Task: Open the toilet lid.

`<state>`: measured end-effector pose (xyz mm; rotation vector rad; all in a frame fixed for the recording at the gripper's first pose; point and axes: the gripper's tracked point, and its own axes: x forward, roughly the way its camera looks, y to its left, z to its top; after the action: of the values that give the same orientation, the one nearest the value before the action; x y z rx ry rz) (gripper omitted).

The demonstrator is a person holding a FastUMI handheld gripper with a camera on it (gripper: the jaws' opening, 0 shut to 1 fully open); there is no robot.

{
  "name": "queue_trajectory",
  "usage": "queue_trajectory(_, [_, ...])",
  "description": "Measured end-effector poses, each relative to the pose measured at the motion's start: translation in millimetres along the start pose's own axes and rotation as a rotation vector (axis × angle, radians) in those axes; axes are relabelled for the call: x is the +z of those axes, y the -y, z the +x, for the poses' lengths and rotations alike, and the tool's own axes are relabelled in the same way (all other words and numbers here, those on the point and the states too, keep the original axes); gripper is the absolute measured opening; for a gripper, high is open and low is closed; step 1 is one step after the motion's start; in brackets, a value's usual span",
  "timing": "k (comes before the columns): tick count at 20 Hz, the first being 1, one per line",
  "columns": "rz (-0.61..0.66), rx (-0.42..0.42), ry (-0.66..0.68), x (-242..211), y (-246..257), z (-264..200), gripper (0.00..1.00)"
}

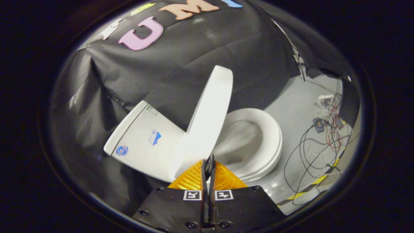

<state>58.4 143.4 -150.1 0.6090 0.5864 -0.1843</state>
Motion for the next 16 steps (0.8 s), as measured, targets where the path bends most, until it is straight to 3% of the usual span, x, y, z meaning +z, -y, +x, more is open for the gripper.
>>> queue_trajectory(3, [-0.081, -0.014, 0.046, 10.1, -17.3, -2.0, 0.01])
queue_trajectory(6, [-0.070, -0.014, 0.075, 17.9, -36.1, -2.1, 0.00])
queue_trajectory(9, [-0.192, -0.038, 0.108, 19.3, -46.2, -1.3, 0.01])
queue_trajectory(16, [-0.213, -0.045, 0.105, 17.3, -47.3, -0.7, 0.00])
